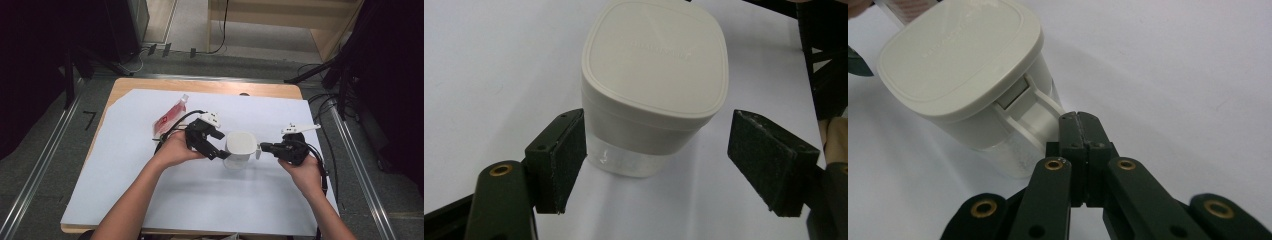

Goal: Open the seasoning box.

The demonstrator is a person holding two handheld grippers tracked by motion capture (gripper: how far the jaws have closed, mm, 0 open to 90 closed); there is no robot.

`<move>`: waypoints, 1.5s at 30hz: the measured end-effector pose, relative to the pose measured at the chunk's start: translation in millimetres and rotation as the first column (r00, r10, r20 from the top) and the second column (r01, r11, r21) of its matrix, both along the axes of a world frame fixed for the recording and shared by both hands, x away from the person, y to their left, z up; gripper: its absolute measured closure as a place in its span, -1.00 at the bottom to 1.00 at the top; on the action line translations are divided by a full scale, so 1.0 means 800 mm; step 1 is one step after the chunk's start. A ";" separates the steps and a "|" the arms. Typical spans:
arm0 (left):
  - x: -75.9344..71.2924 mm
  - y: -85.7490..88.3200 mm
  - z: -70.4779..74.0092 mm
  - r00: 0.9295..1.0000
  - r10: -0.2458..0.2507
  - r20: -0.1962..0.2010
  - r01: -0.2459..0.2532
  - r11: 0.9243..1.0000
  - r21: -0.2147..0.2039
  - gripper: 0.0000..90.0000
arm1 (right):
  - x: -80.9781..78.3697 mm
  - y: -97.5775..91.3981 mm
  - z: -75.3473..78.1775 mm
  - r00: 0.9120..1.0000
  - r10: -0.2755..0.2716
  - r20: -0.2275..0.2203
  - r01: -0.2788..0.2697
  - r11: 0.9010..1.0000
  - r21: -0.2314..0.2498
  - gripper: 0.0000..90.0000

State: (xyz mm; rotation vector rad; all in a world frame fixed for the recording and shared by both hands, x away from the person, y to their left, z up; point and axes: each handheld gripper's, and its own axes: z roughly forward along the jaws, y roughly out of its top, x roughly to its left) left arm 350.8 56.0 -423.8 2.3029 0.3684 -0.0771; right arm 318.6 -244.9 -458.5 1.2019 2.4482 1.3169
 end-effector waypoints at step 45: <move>0.010 -0.024 -0.024 0.999 -0.028 -0.016 0.029 0.999 0.030 -0.60 | -0.004 0.004 -0.002 0.999 -0.040 0.017 0.041 0.999 -0.008 1.00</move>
